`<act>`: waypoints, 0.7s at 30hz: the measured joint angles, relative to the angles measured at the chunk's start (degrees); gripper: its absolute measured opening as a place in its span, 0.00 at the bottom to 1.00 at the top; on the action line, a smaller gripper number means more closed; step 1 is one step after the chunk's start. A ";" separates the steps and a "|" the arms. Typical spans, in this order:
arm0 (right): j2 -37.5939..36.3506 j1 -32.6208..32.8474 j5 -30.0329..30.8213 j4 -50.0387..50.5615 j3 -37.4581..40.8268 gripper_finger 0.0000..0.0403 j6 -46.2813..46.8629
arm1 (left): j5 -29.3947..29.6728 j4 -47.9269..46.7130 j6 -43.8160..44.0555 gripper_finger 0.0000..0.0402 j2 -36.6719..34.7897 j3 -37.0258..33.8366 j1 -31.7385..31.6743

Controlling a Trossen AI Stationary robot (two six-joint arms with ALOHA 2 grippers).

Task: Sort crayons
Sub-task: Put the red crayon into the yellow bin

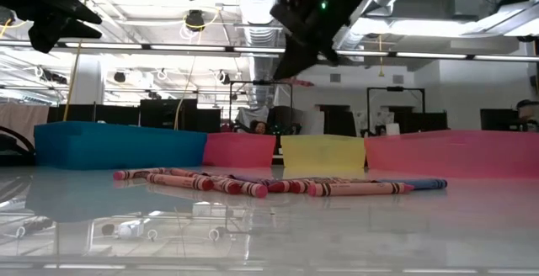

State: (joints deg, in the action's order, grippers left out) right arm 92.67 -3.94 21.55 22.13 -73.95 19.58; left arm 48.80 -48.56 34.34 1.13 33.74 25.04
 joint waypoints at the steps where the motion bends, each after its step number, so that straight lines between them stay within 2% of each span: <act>1: -0.33 -1.90 -2.82 0.16 0.08 0.00 -0.23 | 0.00 0.17 0.05 0.36 0.00 0.00 0.00; 4: -1.12 -7.61 -9.07 0.72 0.21 0.00 -0.66 | 0.02 2.36 -0.27 0.36 0.00 0.00 -0.02; 11: 1.30 -18.86 -11.13 5.04 0.16 0.00 -4.44 | 0.48 11.31 -5.07 0.36 0.00 0.00 0.00; 16: 3.28 -25.05 -11.36 5.39 0.11 0.00 -12.25 | 2.69 14.15 -6.85 0.36 -0.02 0.00 0.00; 21: 3.27 -28.80 -11.32 4.78 0.05 0.00 -26.24 | 5.73 14.11 -6.66 0.36 -0.02 0.00 -0.01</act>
State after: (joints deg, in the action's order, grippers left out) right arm 95.94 -32.74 10.23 26.91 -73.91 -6.67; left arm 54.52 -34.45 27.68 1.10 33.74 25.03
